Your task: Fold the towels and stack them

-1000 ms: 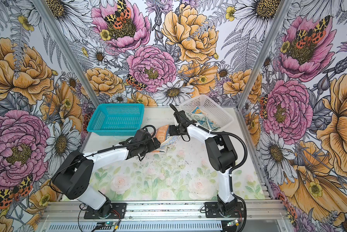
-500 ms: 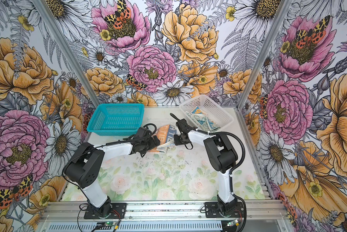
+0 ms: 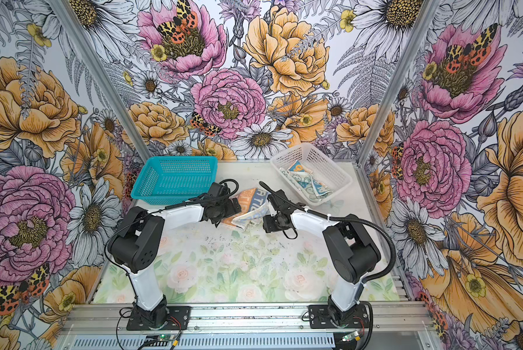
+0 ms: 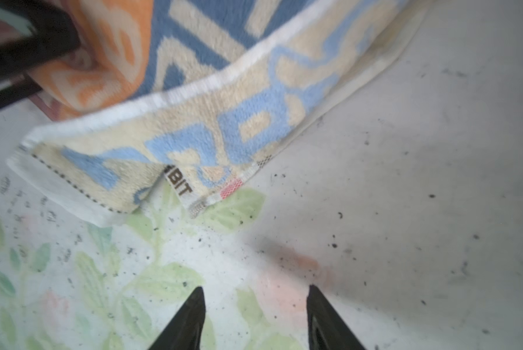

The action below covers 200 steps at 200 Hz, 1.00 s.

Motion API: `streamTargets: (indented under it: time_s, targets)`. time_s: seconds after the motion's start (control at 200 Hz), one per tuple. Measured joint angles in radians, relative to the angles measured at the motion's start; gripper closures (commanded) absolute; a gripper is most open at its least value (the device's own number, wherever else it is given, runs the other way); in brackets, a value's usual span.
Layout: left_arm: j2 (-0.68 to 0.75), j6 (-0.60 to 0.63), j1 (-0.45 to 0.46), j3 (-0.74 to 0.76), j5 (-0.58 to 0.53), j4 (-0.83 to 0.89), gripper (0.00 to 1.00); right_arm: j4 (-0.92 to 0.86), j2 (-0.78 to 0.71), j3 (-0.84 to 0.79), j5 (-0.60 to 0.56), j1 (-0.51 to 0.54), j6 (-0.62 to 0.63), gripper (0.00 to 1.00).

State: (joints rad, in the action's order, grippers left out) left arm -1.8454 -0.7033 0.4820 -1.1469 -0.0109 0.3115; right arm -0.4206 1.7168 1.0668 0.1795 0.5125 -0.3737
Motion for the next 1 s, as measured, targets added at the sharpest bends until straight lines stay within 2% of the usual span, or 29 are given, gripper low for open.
streamTargets:
  time_s: [0.095, 0.205, 0.285, 0.485, 0.711, 0.876, 1.001]
  targets:
    - [0.053, 0.016, 0.018, 0.000, 0.001, 0.022, 0.01, -0.008, 0.002, 0.073, 0.001, -0.027, 0.003, 0.19]
    - [0.147, 0.010, 0.036, 0.019, 0.015, 0.017, 0.01, -0.006, 0.027, 0.147, 0.008, -0.039, 0.000, 0.14]
    - [0.237, -0.013, 0.025, 0.088, 0.038, -0.009, 0.01, -0.005, 0.049, 0.183, 0.007, -0.018, -0.004, 0.13]
    - [0.427, -0.093, -0.127, 0.310, 0.106, -0.045, 0.01, 0.006, 0.108, 0.207, -0.031, 0.124, -0.018, 0.13]
    - [0.541, -0.154, -0.246, 0.418, 0.177, -0.092, 0.01, 0.007, 0.171, 0.252, -0.165, 0.272, -0.034, 0.13]
    - [0.553, -0.171, -0.276, 0.459, 0.212, -0.122, 0.01, 0.011, 0.219, 0.303, -0.282, 0.344, -0.042, 0.20]
    - [0.553, -0.178, -0.277, 0.468, 0.230, -0.137, 0.01, 0.013, 0.281, 0.349, -0.341, 0.369, -0.044, 0.31]
